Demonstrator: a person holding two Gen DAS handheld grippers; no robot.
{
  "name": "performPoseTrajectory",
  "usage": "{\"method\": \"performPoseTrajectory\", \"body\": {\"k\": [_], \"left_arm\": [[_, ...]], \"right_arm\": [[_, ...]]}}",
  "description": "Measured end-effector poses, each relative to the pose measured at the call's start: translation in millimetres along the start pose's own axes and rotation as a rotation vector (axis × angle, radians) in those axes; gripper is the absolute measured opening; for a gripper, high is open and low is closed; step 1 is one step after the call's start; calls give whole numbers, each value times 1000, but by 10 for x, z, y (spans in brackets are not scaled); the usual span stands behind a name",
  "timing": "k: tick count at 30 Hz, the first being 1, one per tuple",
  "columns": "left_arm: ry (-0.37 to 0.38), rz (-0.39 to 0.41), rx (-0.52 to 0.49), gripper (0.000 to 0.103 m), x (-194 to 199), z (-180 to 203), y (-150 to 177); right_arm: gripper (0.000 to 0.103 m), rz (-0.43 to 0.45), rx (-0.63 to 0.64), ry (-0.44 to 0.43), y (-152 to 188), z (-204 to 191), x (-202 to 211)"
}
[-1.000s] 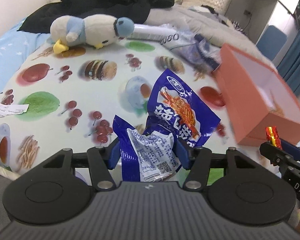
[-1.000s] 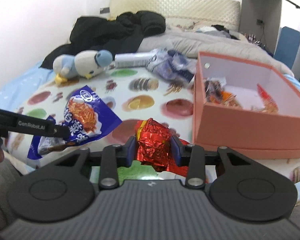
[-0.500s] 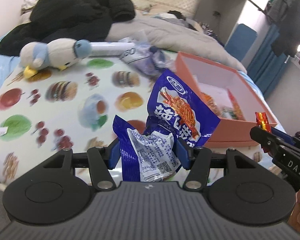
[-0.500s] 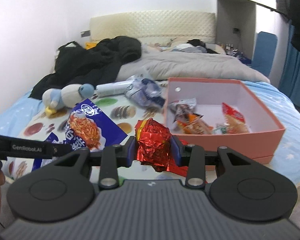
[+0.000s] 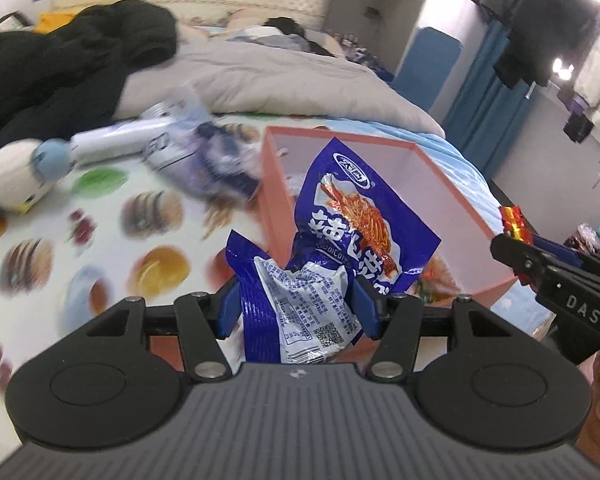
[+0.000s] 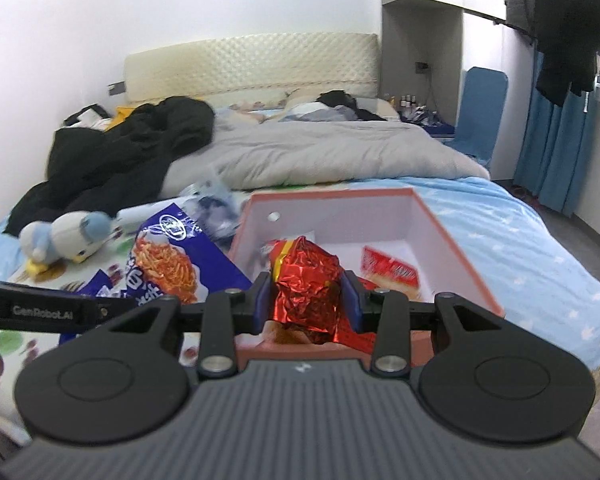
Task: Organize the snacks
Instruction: 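Lift both held snacks and carry them over the pink box, then open both tools to drop the snacks into the pink box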
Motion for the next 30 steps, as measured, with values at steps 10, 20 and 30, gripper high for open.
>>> {"method": "performPoseTrajectory", "body": {"k": [10,20,30], "left_arm": [[52,-55,-70,63,-973,352,-595],[66,-129,-93,63,-1655,371,-727],[57,-93,-75,79,-1617,295,-769]], "right_arm": [[41,-57,-58,43,-157,523,-762],[43,-144,-115,51,-37,791,-1389],[56,-198,-163,38,28,869,-1602]]}}
Point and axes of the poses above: each gripper's, at about its wrist camera, not at the fingertips, and x roughly against the way its jaws point, z to its right, y to its underside, the point moved 3 cm from there along -x, roughly the way its jaws point, and after that the axes turned 2 degrees about -x, right-handed, at the moved point
